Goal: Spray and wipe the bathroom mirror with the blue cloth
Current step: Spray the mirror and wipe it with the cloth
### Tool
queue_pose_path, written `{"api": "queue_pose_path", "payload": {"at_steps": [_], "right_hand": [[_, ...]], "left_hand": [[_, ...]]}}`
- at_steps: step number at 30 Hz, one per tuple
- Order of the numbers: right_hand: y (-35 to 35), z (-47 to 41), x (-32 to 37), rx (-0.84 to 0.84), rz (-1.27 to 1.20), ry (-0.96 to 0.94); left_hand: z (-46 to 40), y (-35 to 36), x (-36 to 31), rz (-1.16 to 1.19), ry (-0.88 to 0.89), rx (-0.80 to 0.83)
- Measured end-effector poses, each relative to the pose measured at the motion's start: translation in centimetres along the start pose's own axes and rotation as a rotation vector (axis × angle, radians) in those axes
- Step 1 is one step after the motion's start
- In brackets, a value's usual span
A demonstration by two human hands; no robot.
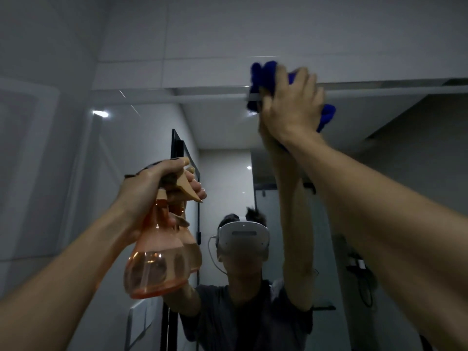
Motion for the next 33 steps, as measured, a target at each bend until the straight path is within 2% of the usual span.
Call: {"api": "queue_pose_path", "payload": {"at_steps": [3, 5, 9, 13, 15, 20, 22, 26, 29, 31, 33], "right_hand": [[-0.8, 4.4, 4.9, 0.017, -0.098, -0.237], [-1.8, 8.4, 5.9, 0.021, -0.126, -0.358], [-3.5, 16.5, 4.2, 0.076, -0.171, -0.552], [-3.9, 17.9, 1.0, 0.091, -0.145, -0.689], [-3.6, 15.9, -0.5, 0.083, -0.112, -0.647], [-2.3, 7.0, -5.9, 0.045, 0.0, -0.142], [-1.7, 3.9, -7.1, 0.042, 0.009, -0.018], [-1.0, 1.1, -6.3, 0.037, 0.053, 0.056], [-1.1, 2.4, -3.8, 0.032, 0.029, 0.134], [-1.5, 5.2, -0.5, 0.043, 0.006, 0.075], [-2.4, 8.9, 2.9, 0.041, -0.028, -0.092]], "left_hand": [[-0.4, -0.3, 0.2, -0.012, -0.047, 0.01], [-0.5, -0.4, 0.2, -0.028, -0.064, 0.011], [-0.1, -0.4, 0.2, -0.107, -0.059, 0.034], [-0.8, -0.4, 0.4, -0.07, -0.073, -0.003], [-1.0, -0.6, 0.6, -0.052, -0.076, -0.012], [-0.6, -0.6, 0.6, -0.023, -0.031, 0.022], [-0.5, -0.4, 0.4, -0.017, -0.01, 0.022], [-0.5, -0.2, 0.3, -0.032, -0.001, 0.038], [-0.7, -0.3, 0.2, -0.022, 0.007, 0.024], [-0.6, -0.3, 0.1, -0.006, -0.002, 0.015], [-0.3, -0.3, 0.1, 0.002, -0.032, 0.004]]}}
Point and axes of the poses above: each hand's wrist, its own z-axis away from the middle knuckle, its own y-axis out of the palm, x = y × z, the point moved 7 cm from there along -z, towards the middle knuckle, and after that the axes turned 8 degrees about z, right-handed, at the moved point
